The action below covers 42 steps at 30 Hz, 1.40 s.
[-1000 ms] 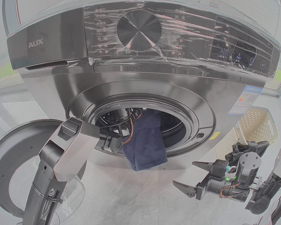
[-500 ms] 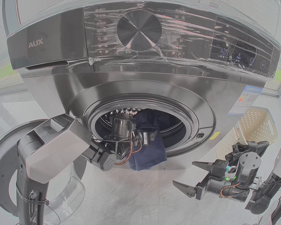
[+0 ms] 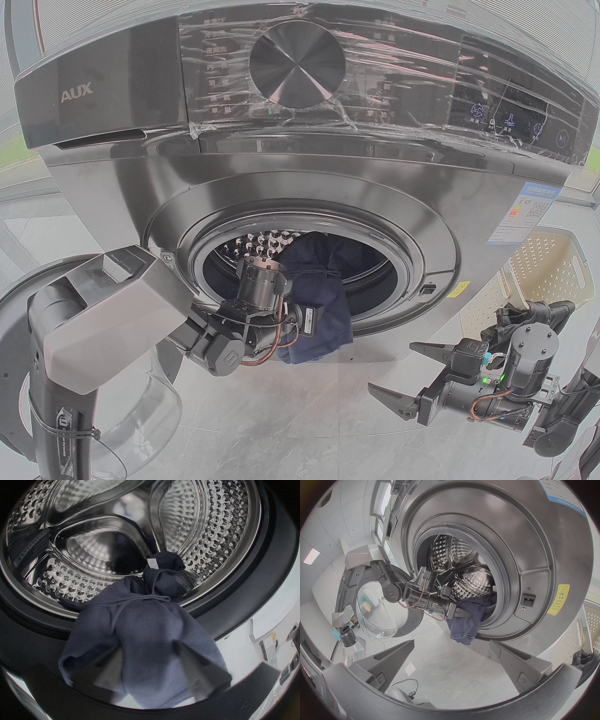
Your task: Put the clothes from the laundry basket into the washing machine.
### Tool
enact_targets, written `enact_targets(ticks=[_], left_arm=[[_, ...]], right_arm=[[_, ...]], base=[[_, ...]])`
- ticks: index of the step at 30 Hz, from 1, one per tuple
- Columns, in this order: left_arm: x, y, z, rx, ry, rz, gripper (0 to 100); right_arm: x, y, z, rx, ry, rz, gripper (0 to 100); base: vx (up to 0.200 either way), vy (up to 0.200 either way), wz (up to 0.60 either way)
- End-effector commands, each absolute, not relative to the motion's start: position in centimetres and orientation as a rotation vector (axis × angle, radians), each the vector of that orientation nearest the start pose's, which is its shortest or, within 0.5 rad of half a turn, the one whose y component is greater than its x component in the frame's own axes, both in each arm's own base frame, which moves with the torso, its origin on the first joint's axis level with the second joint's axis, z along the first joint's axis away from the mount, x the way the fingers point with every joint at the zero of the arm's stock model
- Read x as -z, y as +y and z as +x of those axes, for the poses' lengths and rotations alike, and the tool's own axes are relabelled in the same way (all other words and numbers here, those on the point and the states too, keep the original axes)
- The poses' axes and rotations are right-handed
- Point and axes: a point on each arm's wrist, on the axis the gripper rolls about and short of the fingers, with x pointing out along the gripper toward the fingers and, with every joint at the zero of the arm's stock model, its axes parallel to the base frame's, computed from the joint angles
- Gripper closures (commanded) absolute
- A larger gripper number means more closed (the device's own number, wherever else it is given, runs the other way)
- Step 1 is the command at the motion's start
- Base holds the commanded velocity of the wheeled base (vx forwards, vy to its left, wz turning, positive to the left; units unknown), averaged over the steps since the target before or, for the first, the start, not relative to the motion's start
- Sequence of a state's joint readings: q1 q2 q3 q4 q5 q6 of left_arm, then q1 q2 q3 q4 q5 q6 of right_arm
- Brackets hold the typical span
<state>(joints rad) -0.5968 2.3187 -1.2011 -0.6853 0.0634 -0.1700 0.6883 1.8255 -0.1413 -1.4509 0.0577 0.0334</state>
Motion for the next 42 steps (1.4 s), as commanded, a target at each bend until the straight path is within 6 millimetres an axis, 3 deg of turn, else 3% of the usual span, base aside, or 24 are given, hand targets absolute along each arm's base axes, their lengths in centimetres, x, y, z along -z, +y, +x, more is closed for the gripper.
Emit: enact_targets(ticks=[1,7,14,15,17,19,27,34,35,41,42], left_arm=[[-4.5,-24.9,36.9,0.487,0.465,-0.017,100],[-4.6,-25.1,37.4,0.486,0.442,-0.031,100],[-9.5,-26.3,39.7,0.471,0.256,-0.253,100],[-9.5,-26.3,39.7,0.471,0.256,-0.253,100],[-11.5,-26.8,40.5,0.455,0.182,-0.323,100],[-12.1,-26.9,40.8,0.448,0.146,-0.335,100],[-12.5,-28.0,42.4,0.417,0.037,-0.367,100],[-10.2,-28.2,41.9,0.411,0.076,-0.325,100],[-10.3,-28.1,41.7,0.413,0.080,-0.324,0],[-11.1,-27.1,40.2,0.418,0.149,-0.296,0],[-11.0,-26.6,39.3,0.416,0.222,-0.262,0]], right_arm=[[-8.6,14.7,17.8,-0.737,0.232,-0.039,0],[-9.2,14.7,17.7,-0.738,0.205,-0.032,0],[-9.3,14.9,18.0,-0.737,0.195,-0.027,0],[-9.3,14.9,18.0,-0.737,0.195,-0.027,0],[-9.5,15.0,18.1,-0.729,0.187,-0.024,0],[-9.5,15.1,18.1,-0.730,0.186,-0.024,0],[-9.5,15.1,18.2,-0.730,0.183,-0.023,0],[-9.6,15.1,18.2,-0.730,0.181,-0.022,0],[-9.5,15.1,18.2,-0.730,0.183,-0.021,0],[-9.5,15.1,18.2,-0.731,0.186,-0.022,0],[-9.4,15.1,18.2,-0.731,0.188,-0.023,0]], base=[[0.000,0.000,0.00],[0.000,0.000,0.00],[0.000,0.000,0.00],[0.000,0.000,0.00],[0.000,0.000,0.00],[0.000,0.000,0.00],[0.000,0.000,0.00],[0.000,0.000,0.00],[0.000,0.000,0.00],[0.000,0.000,0.00],[0.000,0.000,0.00]])
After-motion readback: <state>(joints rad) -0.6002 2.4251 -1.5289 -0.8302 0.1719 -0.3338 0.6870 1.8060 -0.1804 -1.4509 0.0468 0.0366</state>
